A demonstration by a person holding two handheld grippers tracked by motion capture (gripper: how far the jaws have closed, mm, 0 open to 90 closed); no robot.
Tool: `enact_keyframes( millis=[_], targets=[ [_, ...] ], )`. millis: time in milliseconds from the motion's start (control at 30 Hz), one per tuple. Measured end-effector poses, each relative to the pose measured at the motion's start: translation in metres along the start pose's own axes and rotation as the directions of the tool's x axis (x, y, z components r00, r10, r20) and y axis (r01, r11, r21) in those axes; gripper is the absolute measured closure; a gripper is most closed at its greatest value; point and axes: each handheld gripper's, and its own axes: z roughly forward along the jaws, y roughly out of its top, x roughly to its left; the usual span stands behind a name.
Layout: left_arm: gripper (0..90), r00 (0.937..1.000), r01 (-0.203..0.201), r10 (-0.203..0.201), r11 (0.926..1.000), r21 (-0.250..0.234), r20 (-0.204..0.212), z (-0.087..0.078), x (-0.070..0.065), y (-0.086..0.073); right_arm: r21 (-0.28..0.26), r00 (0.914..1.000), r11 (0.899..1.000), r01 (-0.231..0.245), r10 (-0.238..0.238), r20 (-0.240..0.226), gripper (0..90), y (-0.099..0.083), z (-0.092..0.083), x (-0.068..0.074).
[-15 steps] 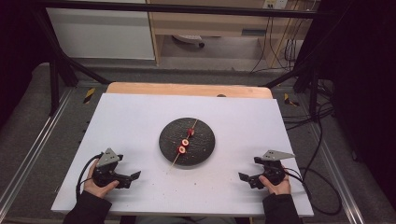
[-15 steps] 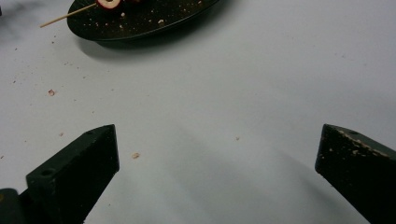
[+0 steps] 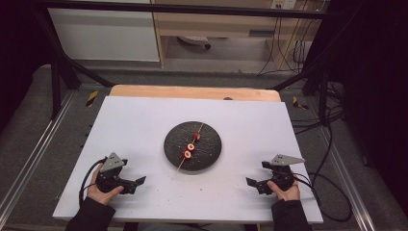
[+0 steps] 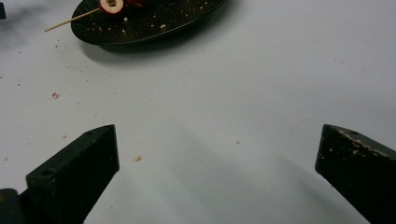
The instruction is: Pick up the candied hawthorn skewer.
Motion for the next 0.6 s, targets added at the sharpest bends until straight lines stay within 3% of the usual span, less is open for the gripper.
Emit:
enact_keyframes(
  millis=[600],
  targets=[
    [0.6,0.9999,-0.004,0.004,0.9998,-0.020,-0.013,-0.004,-0.005,0.012,-0.002,0.9999,1.000,0.004,-0.004,0.015,0.5,0.000,0.001,-0.001]
  ],
)
